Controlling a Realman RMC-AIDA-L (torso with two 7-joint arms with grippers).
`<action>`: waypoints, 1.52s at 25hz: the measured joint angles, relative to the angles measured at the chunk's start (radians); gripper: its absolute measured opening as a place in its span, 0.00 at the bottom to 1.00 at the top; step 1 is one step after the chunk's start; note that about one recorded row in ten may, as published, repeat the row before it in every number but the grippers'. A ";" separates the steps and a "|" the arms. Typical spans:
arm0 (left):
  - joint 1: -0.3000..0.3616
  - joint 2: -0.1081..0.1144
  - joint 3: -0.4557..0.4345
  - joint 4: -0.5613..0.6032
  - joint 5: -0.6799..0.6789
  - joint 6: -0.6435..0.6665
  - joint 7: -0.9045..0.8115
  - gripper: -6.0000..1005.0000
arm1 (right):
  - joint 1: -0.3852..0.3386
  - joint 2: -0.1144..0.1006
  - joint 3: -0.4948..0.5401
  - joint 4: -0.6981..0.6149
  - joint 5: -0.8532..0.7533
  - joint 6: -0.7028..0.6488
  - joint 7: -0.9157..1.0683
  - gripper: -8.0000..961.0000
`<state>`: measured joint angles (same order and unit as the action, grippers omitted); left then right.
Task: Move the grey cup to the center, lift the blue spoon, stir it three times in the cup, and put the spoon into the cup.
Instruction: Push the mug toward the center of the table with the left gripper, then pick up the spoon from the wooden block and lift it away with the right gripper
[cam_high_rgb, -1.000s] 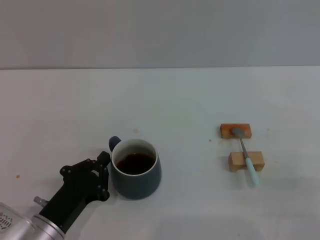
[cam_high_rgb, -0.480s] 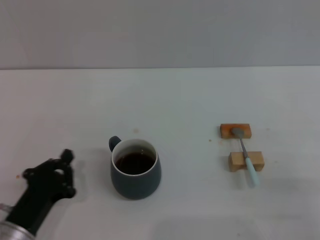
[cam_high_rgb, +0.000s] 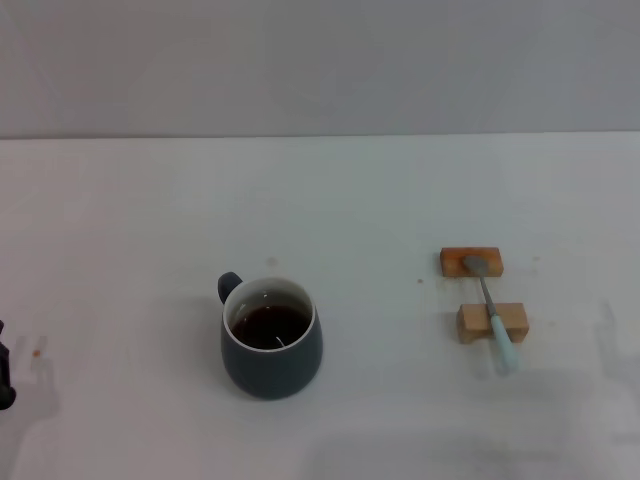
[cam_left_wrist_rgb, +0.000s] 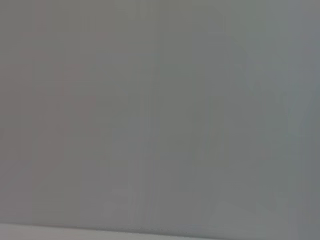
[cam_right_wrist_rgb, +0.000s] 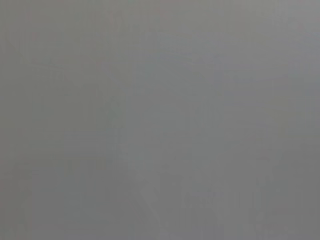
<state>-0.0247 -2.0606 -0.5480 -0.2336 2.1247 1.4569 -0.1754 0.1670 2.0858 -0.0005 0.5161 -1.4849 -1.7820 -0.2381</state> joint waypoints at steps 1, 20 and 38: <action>0.000 0.000 0.000 0.000 0.000 0.000 0.000 0.12 | 0.000 0.000 0.000 0.000 0.000 0.000 0.000 0.69; -0.018 0.001 -0.013 0.088 0.001 -0.002 -0.053 0.70 | -0.036 -0.003 -0.083 0.035 0.010 0.206 0.149 0.69; -0.023 0.001 -0.008 0.110 0.006 0.001 -0.058 0.86 | 0.003 0.004 -0.135 0.051 -0.001 0.308 0.146 0.69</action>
<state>-0.0476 -2.0601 -0.5558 -0.1238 2.1310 1.4580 -0.2332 0.1696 2.0893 -0.1357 0.5676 -1.4858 -1.4737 -0.0922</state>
